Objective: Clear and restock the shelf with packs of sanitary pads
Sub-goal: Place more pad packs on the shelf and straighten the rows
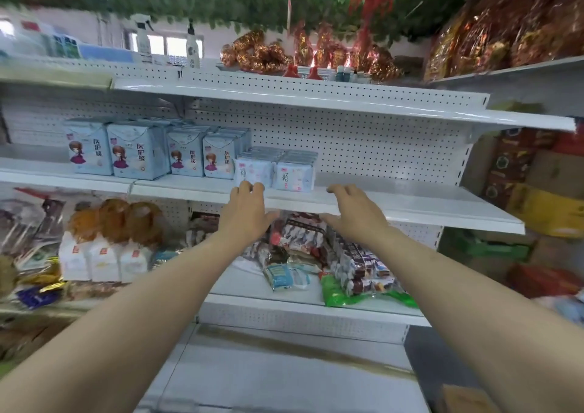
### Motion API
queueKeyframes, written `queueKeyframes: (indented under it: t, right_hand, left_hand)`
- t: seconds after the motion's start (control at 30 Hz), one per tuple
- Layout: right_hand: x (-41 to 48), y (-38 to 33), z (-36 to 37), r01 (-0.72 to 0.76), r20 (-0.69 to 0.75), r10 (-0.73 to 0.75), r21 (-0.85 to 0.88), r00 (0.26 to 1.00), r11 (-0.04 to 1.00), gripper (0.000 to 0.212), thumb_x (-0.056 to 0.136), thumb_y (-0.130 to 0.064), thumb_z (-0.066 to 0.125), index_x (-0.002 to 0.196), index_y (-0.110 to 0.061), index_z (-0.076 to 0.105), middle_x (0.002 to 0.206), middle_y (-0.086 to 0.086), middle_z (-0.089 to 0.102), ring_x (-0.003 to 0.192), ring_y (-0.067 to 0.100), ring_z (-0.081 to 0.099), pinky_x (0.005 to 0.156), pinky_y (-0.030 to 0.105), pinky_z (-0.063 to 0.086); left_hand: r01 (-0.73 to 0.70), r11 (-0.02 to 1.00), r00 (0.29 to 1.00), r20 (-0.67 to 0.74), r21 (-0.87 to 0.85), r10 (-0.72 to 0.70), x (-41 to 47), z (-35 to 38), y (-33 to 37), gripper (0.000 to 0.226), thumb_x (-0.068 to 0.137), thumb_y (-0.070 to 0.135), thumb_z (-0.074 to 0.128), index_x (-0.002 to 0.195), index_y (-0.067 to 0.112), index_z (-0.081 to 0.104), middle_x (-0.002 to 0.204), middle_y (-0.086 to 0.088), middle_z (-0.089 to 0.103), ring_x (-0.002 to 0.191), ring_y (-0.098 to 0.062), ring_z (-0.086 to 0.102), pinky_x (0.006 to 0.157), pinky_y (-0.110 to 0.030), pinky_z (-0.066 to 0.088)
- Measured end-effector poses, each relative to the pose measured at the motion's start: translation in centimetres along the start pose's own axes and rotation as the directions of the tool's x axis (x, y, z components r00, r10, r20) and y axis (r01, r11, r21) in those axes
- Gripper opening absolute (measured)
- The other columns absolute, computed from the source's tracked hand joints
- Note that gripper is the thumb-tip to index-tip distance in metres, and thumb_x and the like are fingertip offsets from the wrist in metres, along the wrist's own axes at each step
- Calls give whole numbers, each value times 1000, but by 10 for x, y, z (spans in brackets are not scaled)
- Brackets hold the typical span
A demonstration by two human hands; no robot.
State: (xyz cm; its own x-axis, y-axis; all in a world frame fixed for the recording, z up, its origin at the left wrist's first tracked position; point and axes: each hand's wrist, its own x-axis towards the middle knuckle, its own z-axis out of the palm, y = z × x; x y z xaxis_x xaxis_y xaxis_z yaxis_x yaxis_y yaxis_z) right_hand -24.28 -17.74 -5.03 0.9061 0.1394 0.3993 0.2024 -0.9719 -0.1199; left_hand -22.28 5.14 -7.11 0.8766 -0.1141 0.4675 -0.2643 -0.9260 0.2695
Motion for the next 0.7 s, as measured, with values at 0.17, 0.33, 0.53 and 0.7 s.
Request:
queueKeyframes:
  t: [0.17, 0.33, 0.53, 0.7]
  right_hand:
    - [-18, 2, 19, -44, 24, 43, 64, 999, 997, 56, 102, -50, 47, 148, -19, 37, 146, 9, 44, 134, 27, 44, 99, 43, 47]
    - [-16, 9, 48, -99, 67, 94, 70, 993, 993, 56, 102, -50, 44, 145, -16, 40, 143, 12, 47, 131, 30, 45, 99, 42, 46]
    - [-3, 17, 104, -198, 182, 180, 87, 967, 976, 57, 101, -48, 47, 145, -13, 41, 140, 16, 48, 130, 35, 48, 102, 42, 44]
    - [-4, 24, 169, -275, 291, 237, 98, 927, 956, 53, 102, -45, 49, 142, -9, 44, 141, 18, 46, 129, 38, 48, 99, 44, 43]
  left_hand:
    - [40, 999, 999, 37, 0, -40, -20, 16, 1, 59, 100, 49, 46, 139, 5, 43, 136, -17, 44, 127, -35, 40, 101, -43, 41]
    - [57, 998, 994, 93, 6, -58, -17, 41, -12, 61, 101, 53, 40, 140, 6, 42, 140, -17, 43, 133, -35, 37, 103, -47, 43]
    - [90, 996, 969, 230, 24, -94, -5, 92, -46, 57, 102, 53, 38, 135, 8, 45, 138, -17, 43, 128, -35, 39, 100, -47, 41]
    - [118, 993, 938, 327, 0, -112, -4, 152, -76, 57, 101, 51, 43, 139, 8, 44, 141, -17, 41, 133, -36, 37, 98, -49, 43]
